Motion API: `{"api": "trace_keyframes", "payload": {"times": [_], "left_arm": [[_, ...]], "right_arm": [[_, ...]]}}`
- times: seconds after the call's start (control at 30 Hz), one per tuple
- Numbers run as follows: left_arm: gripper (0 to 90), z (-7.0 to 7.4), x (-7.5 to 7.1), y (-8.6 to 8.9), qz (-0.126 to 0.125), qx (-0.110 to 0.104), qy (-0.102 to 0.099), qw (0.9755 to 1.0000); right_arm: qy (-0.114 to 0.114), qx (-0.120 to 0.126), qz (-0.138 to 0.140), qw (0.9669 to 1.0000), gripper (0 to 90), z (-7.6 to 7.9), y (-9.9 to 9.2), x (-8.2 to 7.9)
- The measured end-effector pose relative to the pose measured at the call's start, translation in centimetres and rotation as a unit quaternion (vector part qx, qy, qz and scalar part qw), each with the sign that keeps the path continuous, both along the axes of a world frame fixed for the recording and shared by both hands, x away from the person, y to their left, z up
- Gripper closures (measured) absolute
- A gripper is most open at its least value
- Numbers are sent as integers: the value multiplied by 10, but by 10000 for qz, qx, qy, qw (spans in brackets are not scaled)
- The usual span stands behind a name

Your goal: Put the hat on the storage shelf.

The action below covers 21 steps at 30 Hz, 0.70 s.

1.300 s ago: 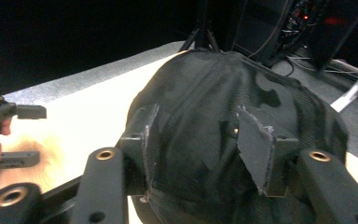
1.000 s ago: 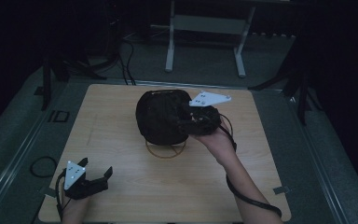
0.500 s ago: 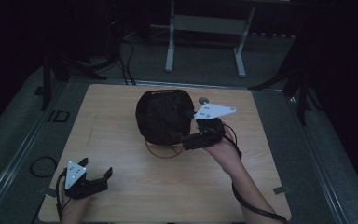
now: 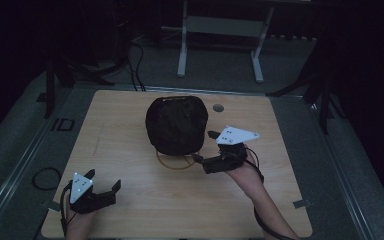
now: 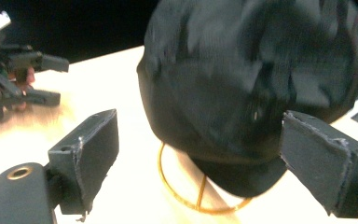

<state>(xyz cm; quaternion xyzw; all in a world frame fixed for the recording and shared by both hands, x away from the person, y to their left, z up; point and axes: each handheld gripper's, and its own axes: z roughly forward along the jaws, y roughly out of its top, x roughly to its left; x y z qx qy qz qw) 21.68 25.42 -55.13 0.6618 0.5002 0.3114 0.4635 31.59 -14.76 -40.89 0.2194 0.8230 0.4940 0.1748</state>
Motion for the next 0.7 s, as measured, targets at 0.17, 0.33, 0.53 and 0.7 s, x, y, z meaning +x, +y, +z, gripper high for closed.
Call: {"api": "trace_keyframes", "payload": {"times": [0.17, 0.33, 0.53, 0.7], "left_arm": [[29, -1, 0, -1, -75, -39, 20, 10000], [29, -1, 0, -2, -80, -8, 26, 10000], [29, -1, 0, -1, -99, -19, 38, 9999], [29, -1, 1, -2, -116, -3, 39, 9999]], "right_arm": [[96, -2, -32, 9999, 120, -16, -8, -2], [208, -67, -78, 9997, 120, -32, -16, -2], [321, -127, -162, 9993, 121, -52, -26, -1], [351, -190, -209, 9990, 121, -64, -32, 0]]}}
